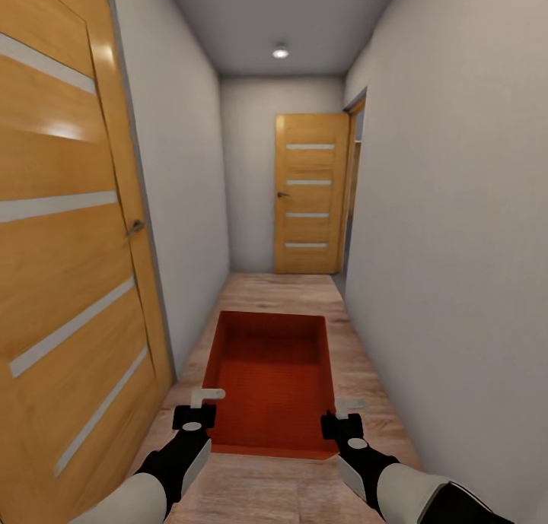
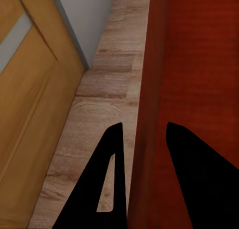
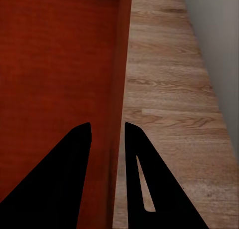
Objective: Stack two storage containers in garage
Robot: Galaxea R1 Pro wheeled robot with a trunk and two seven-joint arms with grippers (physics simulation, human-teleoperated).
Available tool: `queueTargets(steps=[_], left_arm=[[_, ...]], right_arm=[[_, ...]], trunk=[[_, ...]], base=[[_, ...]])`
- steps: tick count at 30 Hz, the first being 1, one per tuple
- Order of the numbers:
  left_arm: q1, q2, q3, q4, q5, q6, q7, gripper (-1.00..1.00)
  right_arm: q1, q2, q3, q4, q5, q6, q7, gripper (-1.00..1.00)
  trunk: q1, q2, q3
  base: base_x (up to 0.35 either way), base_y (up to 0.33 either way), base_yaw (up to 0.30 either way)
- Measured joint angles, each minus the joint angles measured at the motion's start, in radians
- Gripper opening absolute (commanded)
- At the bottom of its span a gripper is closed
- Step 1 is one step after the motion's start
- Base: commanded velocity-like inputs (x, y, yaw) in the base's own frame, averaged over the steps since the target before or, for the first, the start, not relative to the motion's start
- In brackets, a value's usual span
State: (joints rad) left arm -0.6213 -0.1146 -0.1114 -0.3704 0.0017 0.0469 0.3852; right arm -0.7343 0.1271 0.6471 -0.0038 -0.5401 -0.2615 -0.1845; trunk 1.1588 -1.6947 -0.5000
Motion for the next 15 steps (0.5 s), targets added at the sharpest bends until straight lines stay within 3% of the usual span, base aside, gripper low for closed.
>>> queueTargets(steps=[15], left_arm=[[0.000, 0.000, 0.000, 0.001, 0.000, 0.000, 0.000, -1.00]], right_arm=[[0.000, 0.000, 0.001, 0.000, 0.000, 0.000, 0.000, -1.00]], trunk=[[0.000, 0.000, -0.010]], base=[[0.321, 0.000, 0.000]])
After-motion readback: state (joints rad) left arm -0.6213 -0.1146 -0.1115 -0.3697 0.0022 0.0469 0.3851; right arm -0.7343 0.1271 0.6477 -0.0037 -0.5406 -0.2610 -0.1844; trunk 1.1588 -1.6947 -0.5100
